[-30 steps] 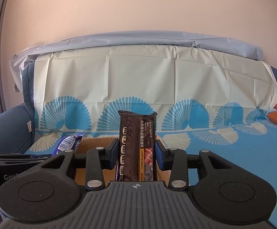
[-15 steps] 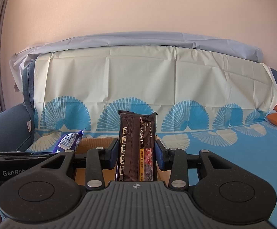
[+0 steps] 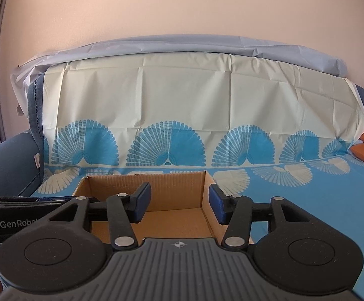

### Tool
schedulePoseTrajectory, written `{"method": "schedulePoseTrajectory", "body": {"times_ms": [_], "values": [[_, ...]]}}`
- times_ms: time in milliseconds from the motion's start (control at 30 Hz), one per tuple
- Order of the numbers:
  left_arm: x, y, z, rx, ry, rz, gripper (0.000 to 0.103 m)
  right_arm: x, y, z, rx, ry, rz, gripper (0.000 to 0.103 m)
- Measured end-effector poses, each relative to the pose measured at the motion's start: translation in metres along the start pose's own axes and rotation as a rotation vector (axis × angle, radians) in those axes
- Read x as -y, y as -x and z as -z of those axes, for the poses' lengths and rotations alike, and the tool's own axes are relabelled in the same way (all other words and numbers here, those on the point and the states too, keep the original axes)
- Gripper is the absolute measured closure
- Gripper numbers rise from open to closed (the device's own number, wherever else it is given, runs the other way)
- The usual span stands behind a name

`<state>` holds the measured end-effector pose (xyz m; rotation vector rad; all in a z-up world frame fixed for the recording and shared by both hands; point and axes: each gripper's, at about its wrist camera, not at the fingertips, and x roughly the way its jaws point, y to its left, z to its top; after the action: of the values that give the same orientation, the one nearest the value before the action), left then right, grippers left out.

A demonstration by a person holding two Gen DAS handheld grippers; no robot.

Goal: Organize snacks
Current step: 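Open both grippers to drop the purple and chocolate bars into the box, then move both open grippers back toward the remaining snack pile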

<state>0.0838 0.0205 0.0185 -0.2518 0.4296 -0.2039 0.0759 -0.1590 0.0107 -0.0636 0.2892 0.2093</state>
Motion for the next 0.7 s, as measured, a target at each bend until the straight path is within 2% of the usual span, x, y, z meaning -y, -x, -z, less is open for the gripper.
{"method": "schedulePoseTrajectory", "body": {"times_ms": [467,700], "values": [[-0.010,0.018,0.007,0.083,-0.071,-0.021,0.075,-0.016,-0.001,0.003,-0.004,-0.009,-0.021,0.050],[-0.020,0.036,0.014,0.093,-0.106,-0.100,0.075,-0.042,0.000,0.005,-0.003,-0.018,-0.059,0.050]]}}
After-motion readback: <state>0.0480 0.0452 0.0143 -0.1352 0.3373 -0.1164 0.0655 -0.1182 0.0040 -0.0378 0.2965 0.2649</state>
